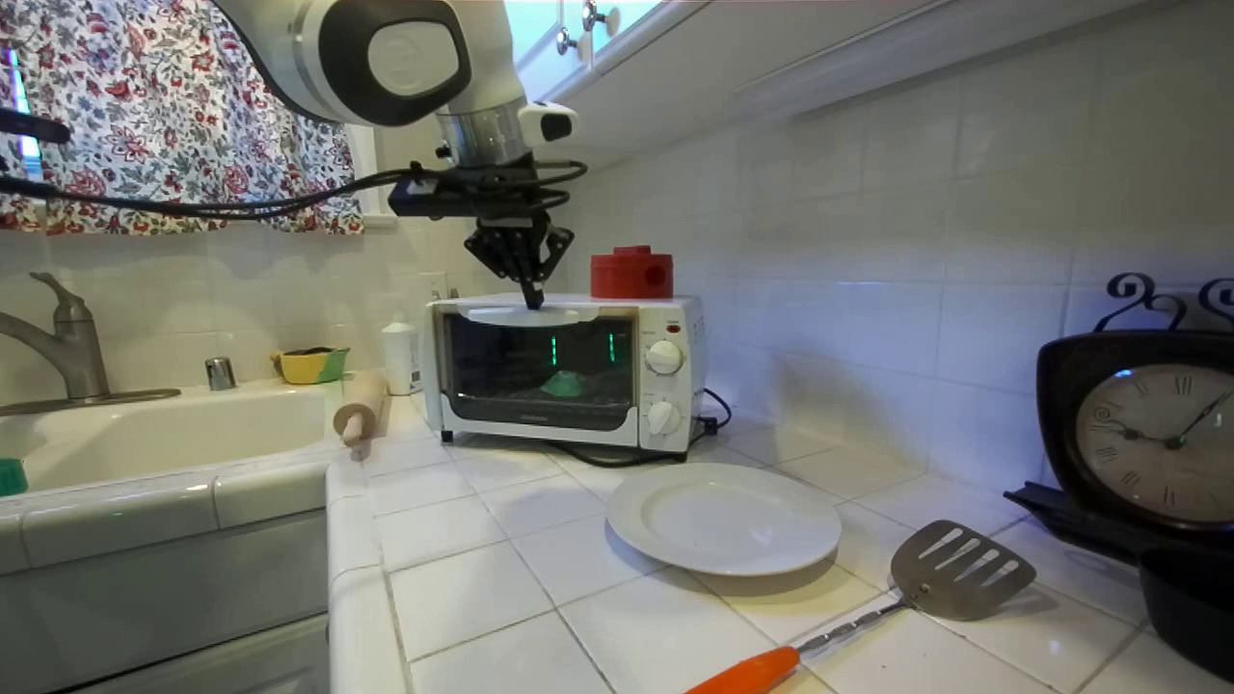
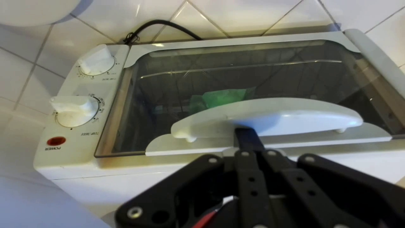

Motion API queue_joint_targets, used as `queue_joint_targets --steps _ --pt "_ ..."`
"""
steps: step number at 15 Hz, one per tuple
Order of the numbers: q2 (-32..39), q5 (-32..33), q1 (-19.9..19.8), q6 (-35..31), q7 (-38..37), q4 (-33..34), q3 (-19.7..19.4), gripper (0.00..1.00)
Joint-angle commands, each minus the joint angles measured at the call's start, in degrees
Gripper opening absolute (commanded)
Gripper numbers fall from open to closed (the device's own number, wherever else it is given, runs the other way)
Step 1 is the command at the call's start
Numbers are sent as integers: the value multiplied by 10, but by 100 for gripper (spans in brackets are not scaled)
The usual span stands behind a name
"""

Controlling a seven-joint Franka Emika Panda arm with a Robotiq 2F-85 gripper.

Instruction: Open the oven

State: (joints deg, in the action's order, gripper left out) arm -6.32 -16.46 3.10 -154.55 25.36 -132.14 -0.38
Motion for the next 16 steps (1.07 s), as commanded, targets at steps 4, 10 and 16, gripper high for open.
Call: queue_joint_targets --steps 4,10,16 --pt "-29 13 -4 20 -26 -46 -16 0" --pt "-46 -20 4 5 4 -87 -40 0" --pt "-60 -46 10 -4 20 -137 -76 0"
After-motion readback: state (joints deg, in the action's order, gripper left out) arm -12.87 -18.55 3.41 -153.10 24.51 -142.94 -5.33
